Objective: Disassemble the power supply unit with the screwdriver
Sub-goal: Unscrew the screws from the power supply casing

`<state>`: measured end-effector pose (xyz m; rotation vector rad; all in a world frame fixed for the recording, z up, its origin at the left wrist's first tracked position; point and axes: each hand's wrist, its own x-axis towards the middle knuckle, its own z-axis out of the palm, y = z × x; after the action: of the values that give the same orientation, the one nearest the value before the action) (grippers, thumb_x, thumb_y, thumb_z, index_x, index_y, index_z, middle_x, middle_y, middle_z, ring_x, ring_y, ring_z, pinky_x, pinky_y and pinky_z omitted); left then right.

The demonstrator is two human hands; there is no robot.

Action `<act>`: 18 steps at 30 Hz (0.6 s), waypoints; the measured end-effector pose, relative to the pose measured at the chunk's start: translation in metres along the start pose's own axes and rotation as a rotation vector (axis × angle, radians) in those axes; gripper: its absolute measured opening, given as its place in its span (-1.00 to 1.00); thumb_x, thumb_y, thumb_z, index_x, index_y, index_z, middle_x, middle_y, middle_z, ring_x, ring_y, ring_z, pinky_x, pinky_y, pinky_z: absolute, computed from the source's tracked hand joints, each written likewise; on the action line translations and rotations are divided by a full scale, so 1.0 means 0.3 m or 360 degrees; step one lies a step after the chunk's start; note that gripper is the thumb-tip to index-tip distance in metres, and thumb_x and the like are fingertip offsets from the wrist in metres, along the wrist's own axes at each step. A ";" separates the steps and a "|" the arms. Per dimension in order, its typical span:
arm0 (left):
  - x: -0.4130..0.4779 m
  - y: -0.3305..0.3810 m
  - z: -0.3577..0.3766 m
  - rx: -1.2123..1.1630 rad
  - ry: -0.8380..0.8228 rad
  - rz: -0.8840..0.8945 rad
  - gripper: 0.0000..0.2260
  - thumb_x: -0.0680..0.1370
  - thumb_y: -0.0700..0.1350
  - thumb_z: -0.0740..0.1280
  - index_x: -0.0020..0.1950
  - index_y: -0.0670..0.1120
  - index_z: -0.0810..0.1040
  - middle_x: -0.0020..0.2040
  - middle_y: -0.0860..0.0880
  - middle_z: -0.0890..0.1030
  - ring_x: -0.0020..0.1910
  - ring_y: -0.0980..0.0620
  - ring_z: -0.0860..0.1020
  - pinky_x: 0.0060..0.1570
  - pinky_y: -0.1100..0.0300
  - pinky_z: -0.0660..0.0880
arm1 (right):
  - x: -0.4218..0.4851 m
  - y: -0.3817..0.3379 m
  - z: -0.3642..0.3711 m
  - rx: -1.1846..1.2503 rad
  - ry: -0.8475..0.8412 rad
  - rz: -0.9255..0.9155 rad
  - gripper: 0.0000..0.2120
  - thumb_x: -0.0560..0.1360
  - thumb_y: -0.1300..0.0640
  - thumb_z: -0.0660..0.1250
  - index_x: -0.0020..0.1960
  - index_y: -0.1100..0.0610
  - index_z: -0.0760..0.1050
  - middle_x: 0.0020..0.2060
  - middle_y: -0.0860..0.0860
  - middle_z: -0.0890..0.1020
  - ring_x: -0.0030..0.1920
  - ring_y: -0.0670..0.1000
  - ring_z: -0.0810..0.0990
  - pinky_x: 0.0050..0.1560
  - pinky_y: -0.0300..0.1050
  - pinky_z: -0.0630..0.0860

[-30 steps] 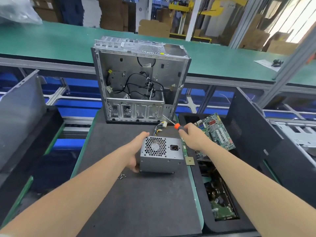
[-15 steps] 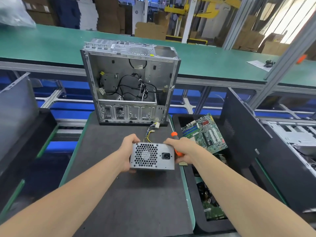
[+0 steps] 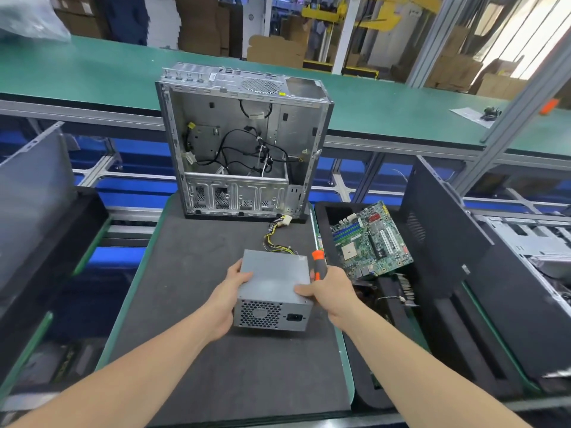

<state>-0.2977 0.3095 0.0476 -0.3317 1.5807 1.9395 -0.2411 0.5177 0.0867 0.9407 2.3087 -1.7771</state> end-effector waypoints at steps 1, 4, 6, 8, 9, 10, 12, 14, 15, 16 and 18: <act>-0.008 -0.016 -0.001 0.0035 0.0001 0.0023 -0.58 0.71 -0.09 0.23 0.54 0.23 0.34 0.30 0.04 0.65 0.24 -0.04 0.63 0.23 -0.08 0.57 | -0.011 0.014 0.006 -0.0033 0.0051 -0.0009 -0.69 0.22 0.35 0.63 -0.26 0.15 0.51 -0.34 0.01 0.64 -0.21 0.09 0.61 -0.05 0.15 0.66; -0.028 -0.040 -0.003 0.0120 -0.0074 0.0036 -0.55 0.73 -0.05 0.24 0.55 0.30 0.25 0.37 0.17 0.59 0.26 0.08 0.61 0.07 0.14 0.56 | -0.042 0.041 0.015 -0.0211 0.0139 -0.0005 -0.69 0.23 0.27 0.60 -0.10 0.28 0.56 -0.15 0.16 0.70 -0.19 0.09 0.64 -0.02 0.14 0.65; -0.034 -0.034 -0.007 0.0202 -0.0111 0.0049 -0.55 0.73 -0.04 0.24 0.55 0.32 0.21 0.37 0.20 0.57 0.23 0.12 0.61 -0.02 0.22 0.53 | -0.052 0.039 0.013 -0.0303 0.0147 -0.0022 -0.69 0.26 0.24 0.58 -0.10 0.30 0.54 -0.18 0.17 0.68 -0.24 0.05 0.58 -0.18 0.00 0.58; -0.026 -0.025 -0.012 0.0331 -0.0109 0.0113 -0.54 0.72 -0.09 0.26 0.56 0.22 0.20 0.36 0.17 0.55 0.21 0.12 0.60 -0.03 0.24 0.52 | -0.057 0.019 0.015 -0.0441 0.0136 -0.0085 -0.77 0.33 0.19 0.55 -0.22 0.21 0.50 -0.29 0.07 0.61 -0.29 0.02 0.53 -0.29 -0.13 0.43; -0.021 -0.018 -0.014 0.0417 -0.0074 0.0170 -0.54 0.71 -0.14 0.28 0.55 0.13 0.23 0.37 0.12 0.54 0.21 0.11 0.60 -0.01 0.22 0.52 | -0.059 0.002 0.017 -0.0534 0.0163 -0.0137 -0.79 0.38 0.13 0.51 -0.25 0.16 0.48 -0.31 0.04 0.58 -0.29 0.02 0.52 -0.33 -0.15 0.38; -0.016 -0.006 -0.016 0.0518 -0.0016 0.0245 -0.55 0.68 -0.19 0.30 0.53 0.06 0.27 0.38 0.07 0.53 0.22 0.08 0.59 0.04 0.19 0.53 | -0.061 -0.016 0.021 -0.0626 0.0209 -0.0197 -0.77 0.45 0.06 0.45 -0.26 0.15 0.47 -0.32 0.03 0.57 -0.28 0.04 0.52 -0.36 -0.16 0.35; -0.004 0.036 -0.017 0.0747 0.0124 0.0421 -0.56 0.62 -0.26 0.33 0.47 0.00 0.39 0.38 0.00 0.54 0.25 0.04 0.57 0.13 0.10 0.53 | -0.059 -0.055 0.033 -0.0741 0.0295 -0.0315 -0.64 0.55 -0.09 0.32 -0.24 0.18 0.46 -0.31 0.07 0.55 -0.20 0.13 0.54 -0.32 -0.10 0.36; 0.005 0.090 -0.020 0.0944 0.0222 0.0567 -0.59 0.59 -0.25 0.36 0.41 0.02 0.49 0.34 -0.01 0.54 0.24 0.03 0.56 0.14 0.08 0.48 | -0.046 -0.089 0.056 -0.0701 0.0279 -0.0385 -0.57 0.60 -0.11 0.24 -0.31 0.16 0.35 -0.26 0.12 0.46 -0.18 0.18 0.45 -0.21 -0.04 0.28; 0.009 0.114 -0.024 0.0994 0.0251 0.0590 -0.61 0.58 -0.23 0.37 0.39 0.04 0.52 0.33 -0.01 0.54 0.23 0.03 0.55 0.14 0.08 0.46 | -0.035 -0.102 0.069 -0.0649 0.0252 -0.0377 -0.57 0.61 -0.09 0.22 -0.34 0.12 0.27 -0.22 0.13 0.40 -0.18 0.16 0.38 -0.16 -0.04 0.24; 0.013 0.132 -0.031 0.1001 0.0264 0.0574 -0.62 0.58 -0.22 0.37 0.38 0.05 0.53 0.32 -0.01 0.55 0.24 0.02 0.55 0.18 0.06 0.46 | -0.022 -0.113 0.076 -0.0618 0.0233 -0.0349 -0.58 0.61 -0.06 0.21 -0.34 0.09 0.22 -0.18 0.15 0.37 -0.15 0.14 0.34 -0.12 -0.04 0.22; 0.020 0.148 -0.049 0.1002 0.0251 0.0485 -0.61 0.59 -0.20 0.37 0.40 0.04 0.52 0.34 -0.02 0.57 0.30 -0.02 0.54 0.32 -0.04 0.48 | 0.011 -0.116 0.071 -0.0677 0.0242 -0.0288 -0.67 0.62 -0.01 0.18 -0.26 0.13 0.34 -0.07 0.22 0.45 -0.06 0.20 0.41 -0.06 0.01 0.27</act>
<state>-0.3316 0.2927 0.0760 0.0250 2.3507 1.5284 -0.2676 0.4951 0.1080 0.8372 2.7866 -1.2122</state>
